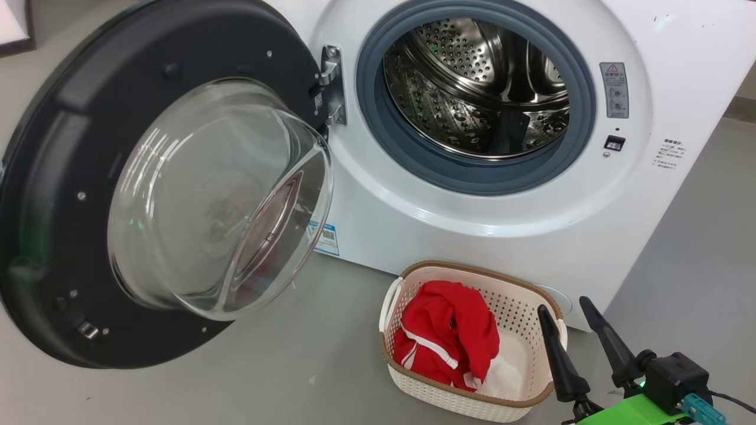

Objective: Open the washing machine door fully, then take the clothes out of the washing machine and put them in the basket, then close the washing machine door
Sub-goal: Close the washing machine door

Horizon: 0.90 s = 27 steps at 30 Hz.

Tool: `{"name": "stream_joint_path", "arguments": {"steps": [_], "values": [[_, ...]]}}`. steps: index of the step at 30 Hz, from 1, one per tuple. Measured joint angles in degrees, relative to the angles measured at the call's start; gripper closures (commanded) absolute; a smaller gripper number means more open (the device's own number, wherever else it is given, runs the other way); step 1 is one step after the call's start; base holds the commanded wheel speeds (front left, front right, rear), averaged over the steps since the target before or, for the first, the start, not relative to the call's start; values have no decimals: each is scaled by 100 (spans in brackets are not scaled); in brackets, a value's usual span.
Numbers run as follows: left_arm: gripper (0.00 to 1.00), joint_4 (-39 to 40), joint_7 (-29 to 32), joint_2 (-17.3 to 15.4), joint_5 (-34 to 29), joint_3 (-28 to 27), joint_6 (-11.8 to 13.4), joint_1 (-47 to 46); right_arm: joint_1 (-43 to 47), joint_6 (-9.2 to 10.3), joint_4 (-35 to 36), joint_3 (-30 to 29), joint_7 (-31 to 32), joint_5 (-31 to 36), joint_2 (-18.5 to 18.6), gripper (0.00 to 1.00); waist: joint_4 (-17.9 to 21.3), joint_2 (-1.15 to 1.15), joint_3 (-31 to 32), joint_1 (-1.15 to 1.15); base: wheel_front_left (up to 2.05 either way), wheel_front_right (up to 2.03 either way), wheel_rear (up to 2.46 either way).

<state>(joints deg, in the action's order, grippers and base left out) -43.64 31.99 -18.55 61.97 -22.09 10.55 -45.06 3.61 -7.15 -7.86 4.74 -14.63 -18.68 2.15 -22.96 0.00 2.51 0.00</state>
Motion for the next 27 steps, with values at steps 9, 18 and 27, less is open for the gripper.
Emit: {"name": "stream_joint_path", "arguments": {"steps": [9,18,27], "values": [[100,90,315,57,132,-4,-182,38,0,0,-7,-140,0,-113,-1,0,-82,0,5,0,0,0,0],[100,719,592,437,341,59,-292,300,-6,0,-81,-358,0,-312,-2,0,-266,0,-29,0,0,0,0],[100,1391,881,818,523,125,-283,748,-68,0,-130,-372,0,-310,-2,0,-278,0,-84,0,0,0,0]]}}
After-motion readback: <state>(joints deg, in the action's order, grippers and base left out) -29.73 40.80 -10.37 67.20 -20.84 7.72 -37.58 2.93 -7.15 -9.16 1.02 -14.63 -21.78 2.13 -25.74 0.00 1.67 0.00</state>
